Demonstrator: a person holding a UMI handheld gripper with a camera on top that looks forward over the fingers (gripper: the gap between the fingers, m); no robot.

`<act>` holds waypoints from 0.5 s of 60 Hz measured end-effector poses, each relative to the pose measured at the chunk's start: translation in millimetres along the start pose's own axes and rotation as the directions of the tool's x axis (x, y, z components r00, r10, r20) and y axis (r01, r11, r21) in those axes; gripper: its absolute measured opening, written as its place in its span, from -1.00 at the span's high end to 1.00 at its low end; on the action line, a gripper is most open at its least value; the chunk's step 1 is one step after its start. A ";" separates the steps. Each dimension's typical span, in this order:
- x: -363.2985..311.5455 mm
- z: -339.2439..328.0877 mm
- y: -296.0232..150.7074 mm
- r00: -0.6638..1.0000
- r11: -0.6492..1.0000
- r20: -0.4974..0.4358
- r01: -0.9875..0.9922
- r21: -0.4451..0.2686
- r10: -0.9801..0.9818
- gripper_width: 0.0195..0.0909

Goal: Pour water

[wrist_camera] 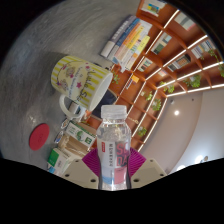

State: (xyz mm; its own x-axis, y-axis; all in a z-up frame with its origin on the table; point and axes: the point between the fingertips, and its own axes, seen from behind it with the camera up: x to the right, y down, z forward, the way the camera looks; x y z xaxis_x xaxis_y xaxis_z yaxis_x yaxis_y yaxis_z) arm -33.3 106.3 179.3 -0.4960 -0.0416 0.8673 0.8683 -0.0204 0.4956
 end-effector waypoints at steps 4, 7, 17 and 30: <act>9.1 2.4 -9.0 0.994 0.995 -0.036 0.101 0.007 -0.101 0.57; 11.1 6.0 -14.4 0.988 0.989 -0.047 0.147 0.009 -0.147 0.58; 11.5 10.0 -20.3 0.985 0.986 -0.054 0.166 -0.007 -0.166 0.57; 11.5 1.0 -6.3 0.995 0.996 -0.042 -0.092 -0.001 0.092 0.57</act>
State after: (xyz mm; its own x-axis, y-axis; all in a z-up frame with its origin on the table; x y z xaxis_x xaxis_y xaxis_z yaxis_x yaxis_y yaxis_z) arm -44.4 106.9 186.2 -0.4134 -0.0853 0.9066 0.9104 -0.0176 0.4134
